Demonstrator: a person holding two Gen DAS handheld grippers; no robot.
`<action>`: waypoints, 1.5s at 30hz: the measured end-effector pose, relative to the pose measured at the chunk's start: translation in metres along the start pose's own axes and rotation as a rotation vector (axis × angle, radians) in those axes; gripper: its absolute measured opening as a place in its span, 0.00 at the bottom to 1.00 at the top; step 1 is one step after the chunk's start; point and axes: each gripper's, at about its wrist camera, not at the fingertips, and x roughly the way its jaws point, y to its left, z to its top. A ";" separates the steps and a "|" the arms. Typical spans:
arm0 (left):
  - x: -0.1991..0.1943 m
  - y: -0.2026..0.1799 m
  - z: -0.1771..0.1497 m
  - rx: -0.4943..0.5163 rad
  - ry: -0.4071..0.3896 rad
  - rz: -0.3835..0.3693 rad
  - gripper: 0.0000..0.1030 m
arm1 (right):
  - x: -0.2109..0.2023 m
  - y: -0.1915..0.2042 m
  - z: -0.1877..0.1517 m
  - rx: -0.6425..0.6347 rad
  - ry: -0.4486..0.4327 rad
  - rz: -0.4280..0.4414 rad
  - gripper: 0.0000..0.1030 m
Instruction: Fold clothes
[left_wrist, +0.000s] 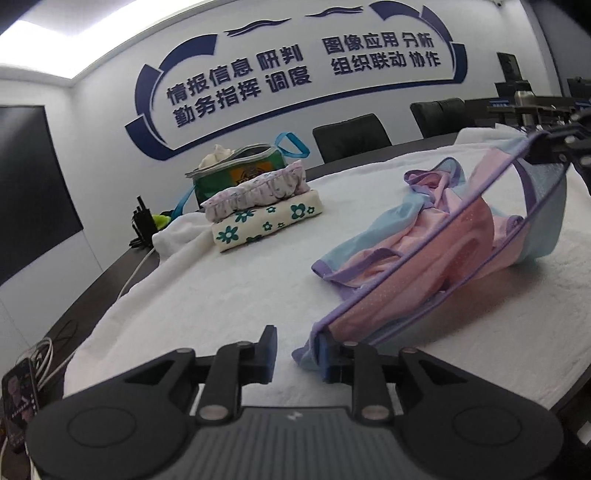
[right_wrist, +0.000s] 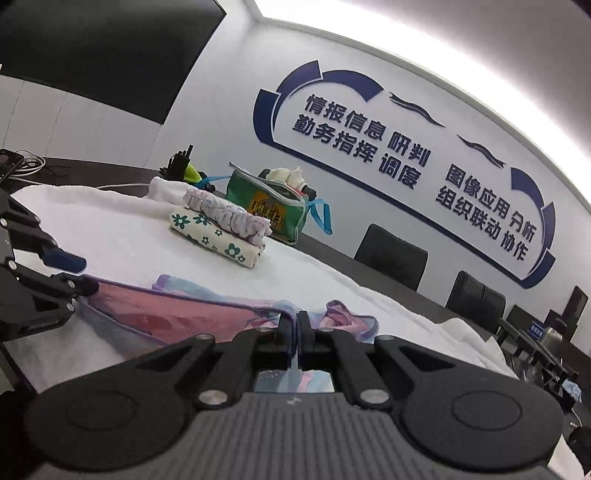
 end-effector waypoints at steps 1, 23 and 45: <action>0.000 0.000 0.000 -0.005 0.002 0.000 0.22 | -0.002 0.000 -0.001 0.000 0.001 -0.001 0.02; -0.105 0.121 0.159 -0.113 -0.366 -0.232 0.01 | -0.071 -0.071 0.098 0.073 -0.373 -0.016 0.02; -0.083 0.152 0.366 0.093 -0.446 -0.046 0.01 | 0.025 -0.198 0.271 0.099 -0.422 -0.032 0.02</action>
